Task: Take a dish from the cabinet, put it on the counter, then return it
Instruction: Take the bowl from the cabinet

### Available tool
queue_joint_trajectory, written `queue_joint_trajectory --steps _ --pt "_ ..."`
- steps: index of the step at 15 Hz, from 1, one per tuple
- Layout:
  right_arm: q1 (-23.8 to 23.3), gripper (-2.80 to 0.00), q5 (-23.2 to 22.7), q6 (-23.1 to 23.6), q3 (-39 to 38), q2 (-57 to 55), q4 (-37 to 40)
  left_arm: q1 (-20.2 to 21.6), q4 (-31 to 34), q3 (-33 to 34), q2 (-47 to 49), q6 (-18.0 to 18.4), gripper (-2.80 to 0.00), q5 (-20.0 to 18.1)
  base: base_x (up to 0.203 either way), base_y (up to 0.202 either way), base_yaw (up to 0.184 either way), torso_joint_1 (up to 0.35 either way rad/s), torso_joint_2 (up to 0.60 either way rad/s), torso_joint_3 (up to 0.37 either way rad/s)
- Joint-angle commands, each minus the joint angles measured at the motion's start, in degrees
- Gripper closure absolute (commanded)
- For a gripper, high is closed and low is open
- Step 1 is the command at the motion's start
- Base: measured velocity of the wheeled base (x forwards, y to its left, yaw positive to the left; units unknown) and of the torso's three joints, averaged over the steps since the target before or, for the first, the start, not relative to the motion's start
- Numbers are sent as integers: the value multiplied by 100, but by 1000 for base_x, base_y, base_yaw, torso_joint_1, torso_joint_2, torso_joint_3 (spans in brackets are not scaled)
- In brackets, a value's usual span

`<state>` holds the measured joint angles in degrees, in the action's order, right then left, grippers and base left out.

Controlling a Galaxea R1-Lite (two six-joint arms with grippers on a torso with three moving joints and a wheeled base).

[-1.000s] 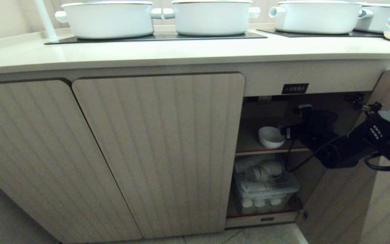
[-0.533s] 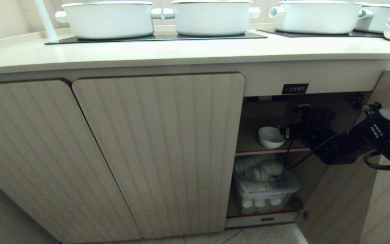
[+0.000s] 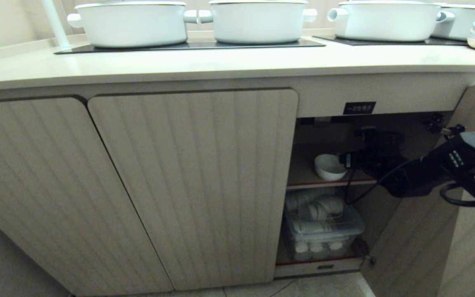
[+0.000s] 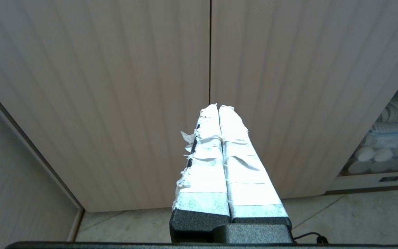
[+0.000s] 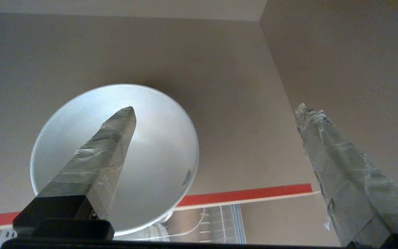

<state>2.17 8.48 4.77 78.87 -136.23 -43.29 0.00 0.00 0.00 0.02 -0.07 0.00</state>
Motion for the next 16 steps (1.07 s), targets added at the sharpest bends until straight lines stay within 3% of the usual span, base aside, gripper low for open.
queue_joint_trajectory --steps 1,10,16 --pt "12 -280 4 2 97 -35 55 0 0 0 -2 -1 0 0 0 0 0 0 0 0" --pt "12 -280 22 -365 815 -231 987 0 0 0 -2 -1 0 0 0 0 0 0 0 0" --pt "-6 -280 38 -345 894 -299 948 0 0 0 -2 -1 0 0 0 0 0 0 0 0"
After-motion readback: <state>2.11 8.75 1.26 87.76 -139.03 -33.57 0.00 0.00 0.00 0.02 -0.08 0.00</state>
